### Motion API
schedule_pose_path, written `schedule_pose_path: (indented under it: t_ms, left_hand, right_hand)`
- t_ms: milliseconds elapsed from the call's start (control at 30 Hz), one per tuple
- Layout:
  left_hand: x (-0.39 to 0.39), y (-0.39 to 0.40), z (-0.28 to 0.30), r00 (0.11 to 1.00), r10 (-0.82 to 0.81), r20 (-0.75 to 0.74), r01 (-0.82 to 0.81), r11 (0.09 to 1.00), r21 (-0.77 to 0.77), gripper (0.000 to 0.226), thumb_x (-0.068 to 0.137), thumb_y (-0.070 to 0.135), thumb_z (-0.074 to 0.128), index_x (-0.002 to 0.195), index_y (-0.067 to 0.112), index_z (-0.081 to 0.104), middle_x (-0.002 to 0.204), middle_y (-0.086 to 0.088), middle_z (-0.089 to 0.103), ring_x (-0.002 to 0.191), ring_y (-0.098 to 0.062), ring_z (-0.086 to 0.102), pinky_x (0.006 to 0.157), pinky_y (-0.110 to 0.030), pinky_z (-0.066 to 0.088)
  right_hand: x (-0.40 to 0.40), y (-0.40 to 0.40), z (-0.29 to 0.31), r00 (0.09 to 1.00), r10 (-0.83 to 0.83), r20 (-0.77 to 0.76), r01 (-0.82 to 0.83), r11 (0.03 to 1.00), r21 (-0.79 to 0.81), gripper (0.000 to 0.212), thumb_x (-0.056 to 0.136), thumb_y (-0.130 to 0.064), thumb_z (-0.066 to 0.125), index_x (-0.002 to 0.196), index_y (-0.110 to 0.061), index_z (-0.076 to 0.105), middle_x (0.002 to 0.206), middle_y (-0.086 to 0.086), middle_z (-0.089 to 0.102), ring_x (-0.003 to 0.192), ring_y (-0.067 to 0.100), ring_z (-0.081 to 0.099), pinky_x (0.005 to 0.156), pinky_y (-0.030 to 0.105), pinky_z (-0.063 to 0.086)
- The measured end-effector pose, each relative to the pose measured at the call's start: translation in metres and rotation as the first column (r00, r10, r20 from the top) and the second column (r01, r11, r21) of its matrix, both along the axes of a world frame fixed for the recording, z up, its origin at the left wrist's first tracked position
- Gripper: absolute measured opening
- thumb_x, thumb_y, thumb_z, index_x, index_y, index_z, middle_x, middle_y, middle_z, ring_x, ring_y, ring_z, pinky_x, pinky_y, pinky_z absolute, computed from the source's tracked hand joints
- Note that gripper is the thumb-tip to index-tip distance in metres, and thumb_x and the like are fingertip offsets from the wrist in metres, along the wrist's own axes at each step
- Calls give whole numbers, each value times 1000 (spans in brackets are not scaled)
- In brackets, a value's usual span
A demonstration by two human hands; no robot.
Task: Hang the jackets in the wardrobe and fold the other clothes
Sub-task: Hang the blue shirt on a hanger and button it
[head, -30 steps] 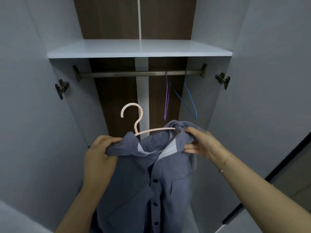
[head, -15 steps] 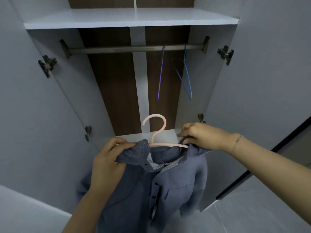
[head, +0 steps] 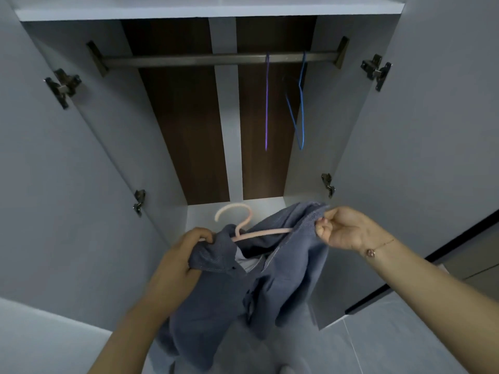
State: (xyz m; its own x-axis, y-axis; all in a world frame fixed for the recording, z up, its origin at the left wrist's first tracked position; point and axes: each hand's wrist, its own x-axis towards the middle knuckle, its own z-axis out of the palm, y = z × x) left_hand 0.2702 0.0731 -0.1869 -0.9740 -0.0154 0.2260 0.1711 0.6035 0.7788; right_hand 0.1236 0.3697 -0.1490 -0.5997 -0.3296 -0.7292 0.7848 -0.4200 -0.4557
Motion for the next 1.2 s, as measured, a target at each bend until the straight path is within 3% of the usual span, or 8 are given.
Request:
schedule_pose_path:
  t_ms: [100,233,467,567,667,900,1067,1200]
  left_hand:
    - [0,3,-10,997,31,68,-33,999,27,63,80,-23,46,94,39,46,82,11,56,65,-3,50,62,-13,39]
    - [-3,18,-8,994,108,7,-108,988,110,57,81,-17,48,91,38,50,85,13,60,76,1,56,70,-10,43]
    - [-29,34,12,995,44,-92,-33,992,124,55,76,-17,47,91,36,52,88,10,59,78,-12,57,68,-19,44]
    - [-32,41,10,995,8,-100,3,994,112,47,75,-12,48,90,32,53,88,6,61,83,-16,59,74,-29,48]
    - [-30,40,2,985,-23,-168,29,999,33,44,69,-24,54,85,17,59,92,3,63,87,-14,60,76,-30,50]
    - [6,32,-14,879,1,-478,-134,960,-244,13,81,0,52,84,11,56,98,6,53,85,-11,51,73,-19,42]
    - [32,23,-35,979,-96,-181,29,940,-340,21,65,-10,66,70,10,69,106,15,58,96,-2,53,86,-4,37]
    - [7,1,0,994,90,-57,-88,995,35,38,71,-19,60,74,18,73,97,19,68,93,-1,63,83,-10,46]
  right_hand:
    - [8,-5,-6,943,264,-201,-234,959,159,24,80,15,38,72,2,57,49,5,52,38,12,52,39,20,48]
    - [4,12,-2,253,967,37,64,-55,996,15,87,4,52,94,-9,57,103,8,63,87,24,64,78,36,53]
    - [30,-30,49,-6,714,-700,-74,698,712,58,86,-46,67,139,-33,47,120,-16,62,117,-1,55,97,12,42]
    - [26,-56,59,-64,714,-697,-31,697,716,12,95,-33,55,99,-32,67,82,-15,64,76,0,59,70,19,47]
    - [17,-59,52,-65,732,-678,-19,678,735,40,100,-23,51,66,-43,58,58,-14,51,56,2,45,59,21,39]
    - [3,-52,30,-72,854,-515,-42,513,857,41,91,-45,44,64,-14,45,61,1,41,61,12,38,63,38,37]
    - [3,-45,21,-116,861,-496,-43,494,868,39,99,-34,47,62,-23,38,57,-12,35,55,4,34,57,22,31]
    - [13,-34,11,-201,871,-448,-100,437,894,33,101,-27,46,69,-18,44,63,-11,41,60,4,41,59,23,36]
